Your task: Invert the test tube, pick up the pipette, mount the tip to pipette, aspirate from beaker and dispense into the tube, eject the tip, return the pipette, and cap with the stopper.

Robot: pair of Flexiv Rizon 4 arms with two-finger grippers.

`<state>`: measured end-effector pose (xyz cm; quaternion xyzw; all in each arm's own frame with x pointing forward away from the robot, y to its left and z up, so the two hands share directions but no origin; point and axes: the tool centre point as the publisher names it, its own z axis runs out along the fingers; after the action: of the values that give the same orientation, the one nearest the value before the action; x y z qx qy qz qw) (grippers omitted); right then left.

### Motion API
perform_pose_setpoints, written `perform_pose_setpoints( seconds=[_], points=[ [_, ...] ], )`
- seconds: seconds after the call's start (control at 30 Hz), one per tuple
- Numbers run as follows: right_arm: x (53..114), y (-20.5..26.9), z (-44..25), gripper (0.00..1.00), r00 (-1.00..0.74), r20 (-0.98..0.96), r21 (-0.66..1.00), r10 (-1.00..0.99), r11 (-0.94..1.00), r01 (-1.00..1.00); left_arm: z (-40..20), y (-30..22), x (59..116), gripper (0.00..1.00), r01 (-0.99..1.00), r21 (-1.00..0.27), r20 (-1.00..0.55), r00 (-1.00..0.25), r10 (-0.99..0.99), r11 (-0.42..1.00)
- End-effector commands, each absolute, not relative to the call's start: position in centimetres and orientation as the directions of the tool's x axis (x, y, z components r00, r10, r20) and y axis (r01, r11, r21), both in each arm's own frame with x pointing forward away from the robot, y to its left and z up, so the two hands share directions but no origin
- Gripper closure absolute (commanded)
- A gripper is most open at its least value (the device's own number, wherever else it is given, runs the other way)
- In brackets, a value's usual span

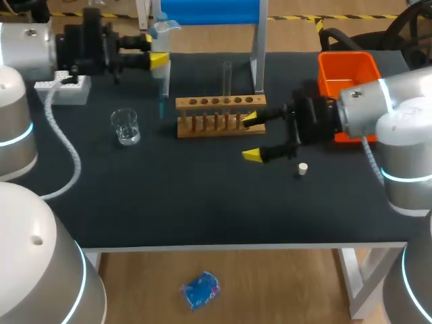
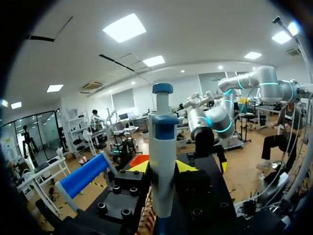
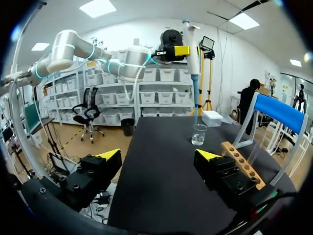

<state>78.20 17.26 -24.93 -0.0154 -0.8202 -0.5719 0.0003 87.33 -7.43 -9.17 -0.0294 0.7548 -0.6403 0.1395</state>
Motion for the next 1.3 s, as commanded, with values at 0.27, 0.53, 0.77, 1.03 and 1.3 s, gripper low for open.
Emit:
perform_pose_setpoints(
  seconds=[0.27, 0.53, 0.77, 1.03, 1.3],
  points=[
    [79.1, 23.3, -25.5, 0.00, -0.995, 0.033, 0.884, 0.091, 0.462, 0.072, -10.6, -0.7, 89.0, 1.00, 0.133, -0.973, -0.189, -0.928, -0.320, 0.189],
    [80.0, 26.0, -25.6, 0.00, -0.990, -0.020, 0.843, 0.140, 0.534, 0.058, -11.0, 0.4, 89.8, 1.00, 0.130, -0.975, -0.186, -0.921, -0.343, 0.180],
    [80.0, 26.0, -25.6, 0.00, -0.990, -0.020, 0.843, 0.140, 0.534, 0.058, -11.0, 0.4, 89.8, 1.00, 0.130, -0.975, -0.186, -0.921, -0.343, 0.180],
    [80.0, 26.0, -25.6, 0.00, -0.990, -0.020, 0.843, 0.140, 0.534, 0.058, -11.0, 0.4, 89.8, 1.00, 0.130, -0.975, -0.186, -0.921, -0.343, 0.180],
    [82.4, 28.4, -26.8, 0.00, -0.976, -0.084, 0.797, 0.201, 0.602, 0.056, -11.7, 1.6, 92.5, 1.00, 0.174, -0.964, -0.234, -0.913, -0.334, 0.199]
  ],
)
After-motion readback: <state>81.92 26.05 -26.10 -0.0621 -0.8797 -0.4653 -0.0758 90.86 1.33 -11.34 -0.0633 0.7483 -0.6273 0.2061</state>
